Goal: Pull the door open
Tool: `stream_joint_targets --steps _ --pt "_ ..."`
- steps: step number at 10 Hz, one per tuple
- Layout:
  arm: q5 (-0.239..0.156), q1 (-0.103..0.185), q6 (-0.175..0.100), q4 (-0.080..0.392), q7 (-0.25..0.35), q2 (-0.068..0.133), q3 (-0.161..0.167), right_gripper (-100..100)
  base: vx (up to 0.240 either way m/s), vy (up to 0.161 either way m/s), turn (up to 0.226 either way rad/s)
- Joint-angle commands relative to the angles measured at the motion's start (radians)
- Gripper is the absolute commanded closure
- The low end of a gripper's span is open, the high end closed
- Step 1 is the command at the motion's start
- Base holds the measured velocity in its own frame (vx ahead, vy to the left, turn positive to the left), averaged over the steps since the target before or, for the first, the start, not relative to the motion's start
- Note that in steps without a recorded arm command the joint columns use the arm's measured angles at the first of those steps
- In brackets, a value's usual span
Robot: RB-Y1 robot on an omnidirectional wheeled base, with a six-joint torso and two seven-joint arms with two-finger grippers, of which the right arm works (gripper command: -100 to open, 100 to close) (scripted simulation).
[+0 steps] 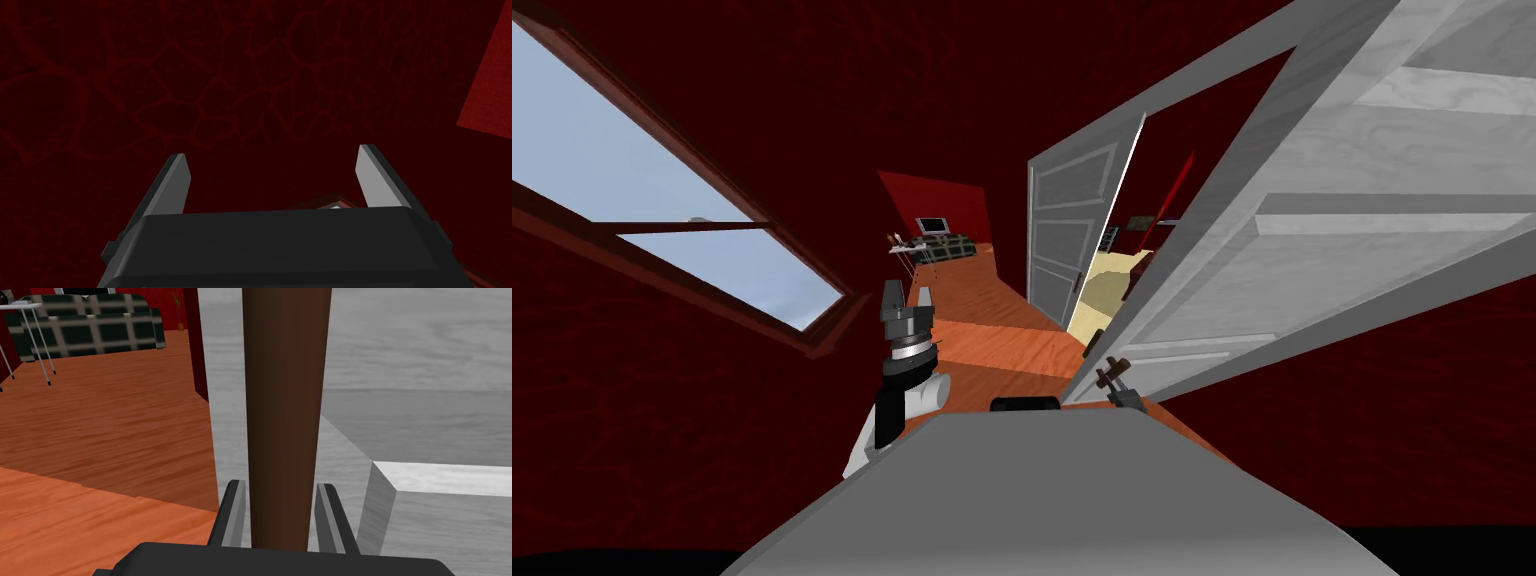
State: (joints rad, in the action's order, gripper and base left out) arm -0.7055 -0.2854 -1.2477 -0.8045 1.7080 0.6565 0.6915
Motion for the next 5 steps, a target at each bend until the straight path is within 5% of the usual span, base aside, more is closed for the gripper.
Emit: stream_joint_targets --steps 1,5 --pt "0.001 0.005 -0.010 0.011 0.007 0.002 0.006 100 -0.140 -0.041 0.127" --pt "0.004 0.017 -0.038 0.039 0.027 0.009 0.022 100 -0.215 -0.043 0.155"
